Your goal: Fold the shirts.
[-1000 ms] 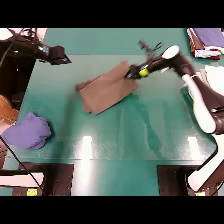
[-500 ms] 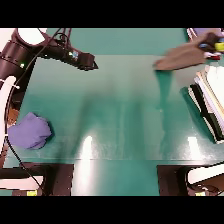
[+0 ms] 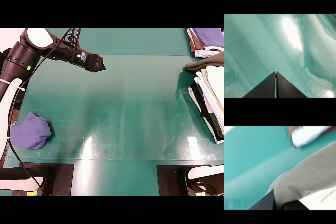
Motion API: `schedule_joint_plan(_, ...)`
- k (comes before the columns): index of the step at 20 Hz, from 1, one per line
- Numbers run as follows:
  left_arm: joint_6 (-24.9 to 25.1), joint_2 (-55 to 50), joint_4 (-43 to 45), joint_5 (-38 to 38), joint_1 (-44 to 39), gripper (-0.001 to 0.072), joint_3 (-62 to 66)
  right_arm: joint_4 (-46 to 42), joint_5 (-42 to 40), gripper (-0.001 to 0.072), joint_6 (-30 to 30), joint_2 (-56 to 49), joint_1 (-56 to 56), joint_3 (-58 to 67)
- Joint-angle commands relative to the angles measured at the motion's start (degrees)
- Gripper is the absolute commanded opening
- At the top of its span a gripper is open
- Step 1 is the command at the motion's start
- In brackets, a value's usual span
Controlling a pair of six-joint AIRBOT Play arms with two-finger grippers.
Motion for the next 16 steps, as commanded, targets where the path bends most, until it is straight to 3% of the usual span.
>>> schedule_joint_plan(1, -0.02, -0.02, 0.02, 0.15, -0.11, 0.0026, 0.0, 1.92, -3.37, 0.0018, -0.68, 0.92, -0.92, 5.55)
schedule_joint_plan(5, -0.02, -0.13, 0.02, 0.11, -0.11, 0.0026, 0.0, 6.32, -9.05, 0.0018, -3.26, 9.18, -2.12, -0.85)
schedule_joint_plan(7, 0.0, -0.11, 0.02, 0.09, -0.11, 0.0026, 0.0, 6.01, -7.78, 0.0018, -6.12, 12.63, -3.56, -2.86)
schedule_joint_plan(12, 0.02, -0.13, 0.04, 0.02, -0.11, 0.0026, 0.0, 4.5, 6.71, 0.0018, -6.43, 16.79, -11.13, -2.84)
schedule_joint_plan(16, 0.02, -0.13, 0.13, -0.15, -0.11, 0.0026, 0.0, -4.92, 22.6, 0.0019, -6.21, 17.9, -16.85, -2.86)
